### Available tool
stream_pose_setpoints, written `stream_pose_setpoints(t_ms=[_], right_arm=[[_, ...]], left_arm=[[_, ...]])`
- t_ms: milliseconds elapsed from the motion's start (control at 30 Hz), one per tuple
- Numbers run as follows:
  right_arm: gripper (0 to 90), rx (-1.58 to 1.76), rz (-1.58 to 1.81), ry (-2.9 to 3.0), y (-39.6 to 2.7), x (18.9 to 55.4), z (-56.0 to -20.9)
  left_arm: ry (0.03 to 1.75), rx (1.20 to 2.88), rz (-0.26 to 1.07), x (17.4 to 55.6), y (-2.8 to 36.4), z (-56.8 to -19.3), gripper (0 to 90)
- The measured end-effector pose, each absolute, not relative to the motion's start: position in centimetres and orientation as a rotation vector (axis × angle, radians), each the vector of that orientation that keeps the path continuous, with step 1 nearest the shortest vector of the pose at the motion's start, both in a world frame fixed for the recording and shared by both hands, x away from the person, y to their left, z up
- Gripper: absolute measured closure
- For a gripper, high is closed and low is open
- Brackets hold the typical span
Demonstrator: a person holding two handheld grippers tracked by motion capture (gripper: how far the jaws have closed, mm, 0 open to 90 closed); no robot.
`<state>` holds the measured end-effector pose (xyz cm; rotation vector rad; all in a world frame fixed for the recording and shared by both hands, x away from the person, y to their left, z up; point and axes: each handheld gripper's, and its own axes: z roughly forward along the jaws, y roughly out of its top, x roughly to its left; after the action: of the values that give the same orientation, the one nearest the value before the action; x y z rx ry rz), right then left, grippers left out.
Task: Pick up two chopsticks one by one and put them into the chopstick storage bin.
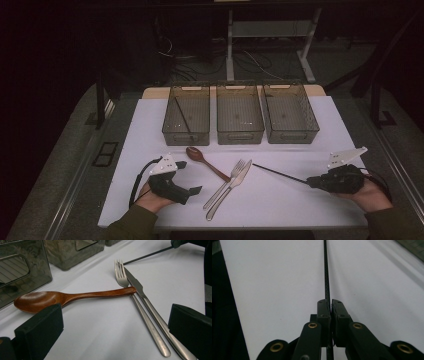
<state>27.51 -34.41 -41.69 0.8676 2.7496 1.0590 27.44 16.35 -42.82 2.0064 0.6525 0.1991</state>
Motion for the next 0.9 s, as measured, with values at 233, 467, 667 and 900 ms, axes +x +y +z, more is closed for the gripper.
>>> stream_pose_setpoints(t_ms=[233, 467, 667, 900], right_arm=[[85.9, 0.903, 1.142, 2.685, -35.1, 27.4, -40.9], [85.9, 0.937, 1.188, 2.606, -35.5, 27.4, -39.8], [85.9, 0.942, 1.208, 2.548, -35.4, 27.4, -38.7], [85.9, 0.941, 1.249, 2.506, -35.0, 27.6, -37.6]], left_arm=[[0.655, 2.007, 0.198, 27.4, 16.4, -42.8, 0.0], [0.659, 2.008, 0.198, 27.5, 16.4, -42.8, 0.0], [0.659, 2.011, 0.197, 27.5, 16.4, -42.9, 0.0], [0.658, 2.011, 0.195, 27.5, 16.4, -42.9, 0.0]])
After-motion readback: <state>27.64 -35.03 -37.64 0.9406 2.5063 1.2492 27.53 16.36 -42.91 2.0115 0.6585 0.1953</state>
